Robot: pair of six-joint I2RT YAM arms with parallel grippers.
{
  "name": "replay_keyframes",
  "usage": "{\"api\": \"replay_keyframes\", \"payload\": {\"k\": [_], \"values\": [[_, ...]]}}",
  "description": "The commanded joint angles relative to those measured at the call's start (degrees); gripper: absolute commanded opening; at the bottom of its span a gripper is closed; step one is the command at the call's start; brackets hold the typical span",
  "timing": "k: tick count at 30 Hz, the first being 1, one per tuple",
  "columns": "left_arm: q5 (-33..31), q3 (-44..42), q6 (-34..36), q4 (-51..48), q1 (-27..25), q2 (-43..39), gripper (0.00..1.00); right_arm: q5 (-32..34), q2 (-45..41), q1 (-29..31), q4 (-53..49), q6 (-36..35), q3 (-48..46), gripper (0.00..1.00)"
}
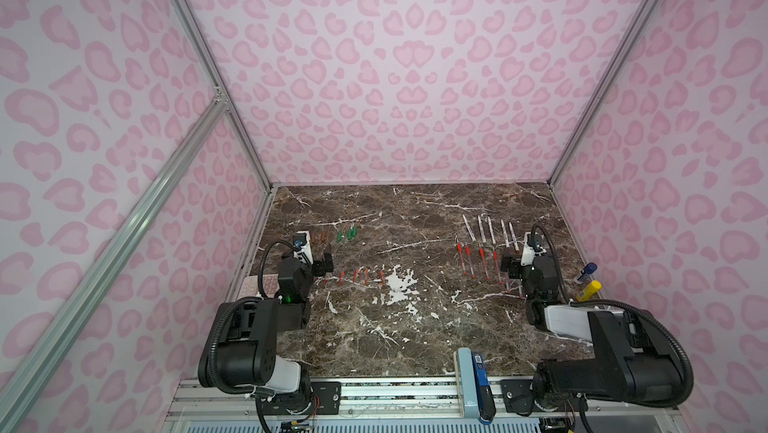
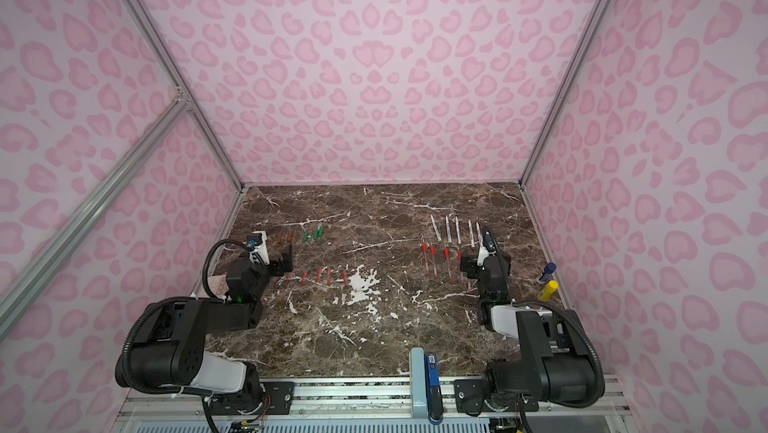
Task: Open the pen caps
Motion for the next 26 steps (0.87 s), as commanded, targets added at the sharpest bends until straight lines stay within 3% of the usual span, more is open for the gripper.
{"api": "replay_keyframes", "payload": {"k": [1, 3, 6, 7, 10, 14, 26], "values": [[-2.0, 0.6, -1.0, -1.2, 0.1, 0.2, 0.98, -0.3, 5.8, -0.3, 12.6, 1.2, -1.7, 0.98], [-2.0, 0.5, -0.9, -1.3, 0.1, 0.1, 0.98, 2.0, 7.4, -0.4, 17.4, 2.2, -2.7, 0.98], [-2.1, 0.4, -0.9, -1.2, 0.1, 0.1, 0.98, 6.7, 4.6, -1.0, 3.2, 5.3, 2.2, 0.98], [-2.1, 0.4, -0.9, -1.1, 0.1, 0.1, 0.98, 7.6, 6.0, -0.5, 6.0, 4.8, 1.9, 0.98], [-2.1, 0.4, -0.9, -1.0, 0.1, 0.1, 0.98, 7.5, 7.0, -0.4, 9.9, 4.6, 0.8, 0.98], [-2.1, 0.4, -0.8, -0.9, 0.1, 0.1, 0.98, 7.0, 5.2, 0.0, 2.7, 3.8, 3.0, 0.99], [-2.3, 0.4, -0.7, -0.7, 0.0, 0.0, 0.98, 7.4, 5.5, 0.6, 3.1, 3.1, 3.1, 0.99]]}}
